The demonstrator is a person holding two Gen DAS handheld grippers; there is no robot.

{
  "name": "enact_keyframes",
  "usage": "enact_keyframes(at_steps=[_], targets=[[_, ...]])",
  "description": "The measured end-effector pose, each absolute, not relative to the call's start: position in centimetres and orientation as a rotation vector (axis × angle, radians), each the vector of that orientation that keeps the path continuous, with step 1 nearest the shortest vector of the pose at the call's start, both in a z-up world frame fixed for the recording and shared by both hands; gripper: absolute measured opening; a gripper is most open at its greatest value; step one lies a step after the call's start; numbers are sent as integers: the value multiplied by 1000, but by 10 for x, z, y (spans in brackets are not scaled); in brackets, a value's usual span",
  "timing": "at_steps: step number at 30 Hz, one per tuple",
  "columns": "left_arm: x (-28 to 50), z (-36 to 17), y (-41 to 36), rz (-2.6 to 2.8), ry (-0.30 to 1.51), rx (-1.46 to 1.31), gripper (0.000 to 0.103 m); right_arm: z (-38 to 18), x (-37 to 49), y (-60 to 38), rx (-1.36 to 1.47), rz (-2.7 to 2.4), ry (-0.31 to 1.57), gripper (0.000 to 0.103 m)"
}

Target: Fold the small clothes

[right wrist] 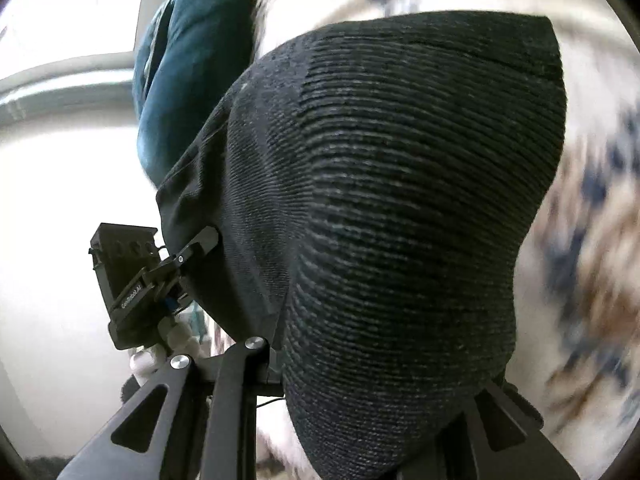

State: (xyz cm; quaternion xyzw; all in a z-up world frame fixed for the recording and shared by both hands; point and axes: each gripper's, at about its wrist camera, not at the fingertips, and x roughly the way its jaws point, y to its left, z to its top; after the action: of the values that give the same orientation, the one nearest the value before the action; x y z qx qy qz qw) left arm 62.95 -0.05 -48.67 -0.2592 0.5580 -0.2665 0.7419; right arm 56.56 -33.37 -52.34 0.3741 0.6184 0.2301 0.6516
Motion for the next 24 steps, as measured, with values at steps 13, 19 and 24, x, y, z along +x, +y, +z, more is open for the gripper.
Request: enact_keyframes(at_steps=[13,19,24], targets=[[740,-572,-33,-549,1412,-567,45,-555,671,-402,475,127,1436,74],[703,-522,-33,-383,1238,-303,71,-520,632,-400,150,-112,1321,103],[653,-489,-40,-265,1202,-148,96,-482,592,-363,85,-229,1243,103]])
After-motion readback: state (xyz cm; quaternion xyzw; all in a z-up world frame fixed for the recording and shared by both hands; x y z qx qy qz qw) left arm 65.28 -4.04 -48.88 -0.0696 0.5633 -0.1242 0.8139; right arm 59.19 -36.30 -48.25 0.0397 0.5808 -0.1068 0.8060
